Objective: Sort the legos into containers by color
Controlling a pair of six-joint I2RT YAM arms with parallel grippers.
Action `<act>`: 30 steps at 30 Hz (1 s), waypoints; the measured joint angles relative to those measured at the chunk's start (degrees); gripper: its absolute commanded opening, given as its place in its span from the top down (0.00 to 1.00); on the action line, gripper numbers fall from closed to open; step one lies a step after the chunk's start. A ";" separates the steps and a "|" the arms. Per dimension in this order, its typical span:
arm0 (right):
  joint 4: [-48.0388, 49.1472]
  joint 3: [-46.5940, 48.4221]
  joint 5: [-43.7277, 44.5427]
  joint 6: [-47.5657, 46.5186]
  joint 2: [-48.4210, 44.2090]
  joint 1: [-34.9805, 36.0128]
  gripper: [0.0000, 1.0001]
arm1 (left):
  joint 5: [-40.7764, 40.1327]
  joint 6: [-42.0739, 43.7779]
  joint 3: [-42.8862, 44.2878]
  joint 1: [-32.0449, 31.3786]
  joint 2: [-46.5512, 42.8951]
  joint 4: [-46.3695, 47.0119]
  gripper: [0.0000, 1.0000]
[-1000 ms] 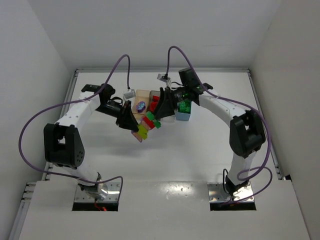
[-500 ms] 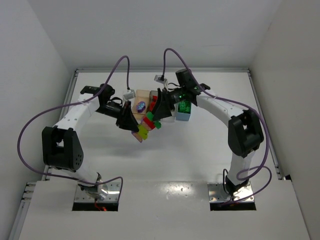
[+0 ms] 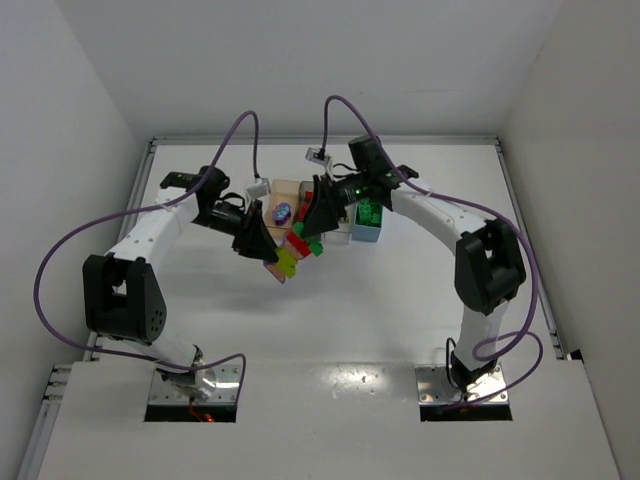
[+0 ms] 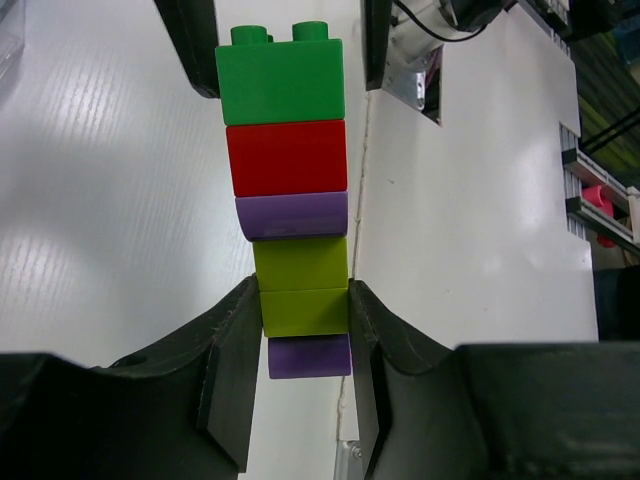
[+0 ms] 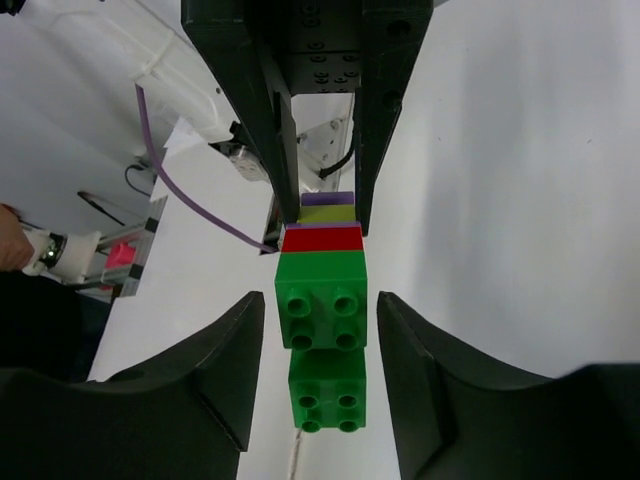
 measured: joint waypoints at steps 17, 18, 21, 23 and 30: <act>0.24 2.84 2.75 0.90 1.11 -4.07 1.00 | 0.66 -1.88 -3.21 -0.57 -1.60 3.85 0.89; 0.42 3.21 3.08 1.05 1.20 -5.70 1.00 | 0.59 -1.95 -3.50 -0.61 -1.77 3.72 0.89; 0.90 4.28 3.82 1.31 1.60 -9.77 1.00 | 0.35 -2.14 -3.69 -0.63 -1.84 3.56 0.89; 1.11 4.48 4.50 1.49 1.73 -11.89 1.00 | 0.33 -2.21 -3.69 -0.63 -1.86 3.56 0.89; -5.07 4.17 11.39 -5.35 1.86 -14.21 1.00 | 0.28 -2.82 -3.69 -0.63 -1.86 3.87 0.89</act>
